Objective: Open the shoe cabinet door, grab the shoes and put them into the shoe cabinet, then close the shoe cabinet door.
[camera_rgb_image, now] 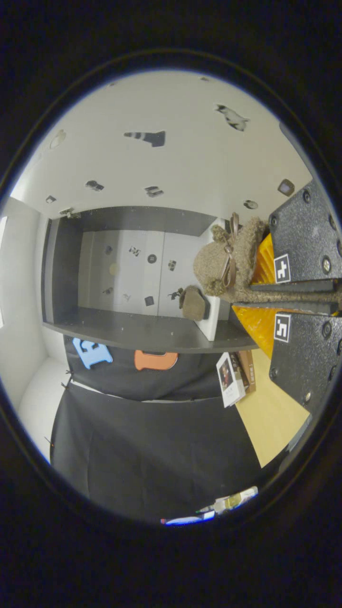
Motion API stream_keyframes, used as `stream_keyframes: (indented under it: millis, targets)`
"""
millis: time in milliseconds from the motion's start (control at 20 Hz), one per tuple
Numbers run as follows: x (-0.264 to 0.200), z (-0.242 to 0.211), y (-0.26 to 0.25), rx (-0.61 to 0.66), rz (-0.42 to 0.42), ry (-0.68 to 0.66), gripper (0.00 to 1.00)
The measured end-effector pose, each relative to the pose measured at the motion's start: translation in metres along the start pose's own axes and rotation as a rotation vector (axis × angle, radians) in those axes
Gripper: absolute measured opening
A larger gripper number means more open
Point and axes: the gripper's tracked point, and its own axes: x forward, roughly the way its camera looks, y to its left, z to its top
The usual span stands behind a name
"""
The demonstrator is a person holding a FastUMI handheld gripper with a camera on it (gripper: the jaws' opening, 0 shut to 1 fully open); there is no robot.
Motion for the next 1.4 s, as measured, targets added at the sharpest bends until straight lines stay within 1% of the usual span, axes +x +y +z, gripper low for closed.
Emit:
stream_keyframes:
  millis: [150,250,400,600,800,950,1150,1300,1400]
  targets:
    - [0.03,0.041,-0.016,-0.021,-0.029,0.009,0.1]
    - [0.057,0.067,-0.024,-0.009,-0.052,0.008,0.1]
    - [0.106,0.08,-0.044,0.006,-0.106,0.044,0.11]
    - [0.176,0.071,-0.063,-0.007,-0.16,0.127,0.11]
    - [0.24,0.052,-0.078,-0.106,-0.199,0.203,0.11]
    - [0.28,0.044,-0.077,-0.195,-0.184,0.205,0.11]
    - [0.319,0.026,-0.086,-0.211,-0.192,0.243,0.12]
    - [0.344,0.014,-0.086,-0.222,-0.163,0.252,0.12]
    - [0.353,0.001,-0.09,-0.221,-0.161,0.295,0.13]
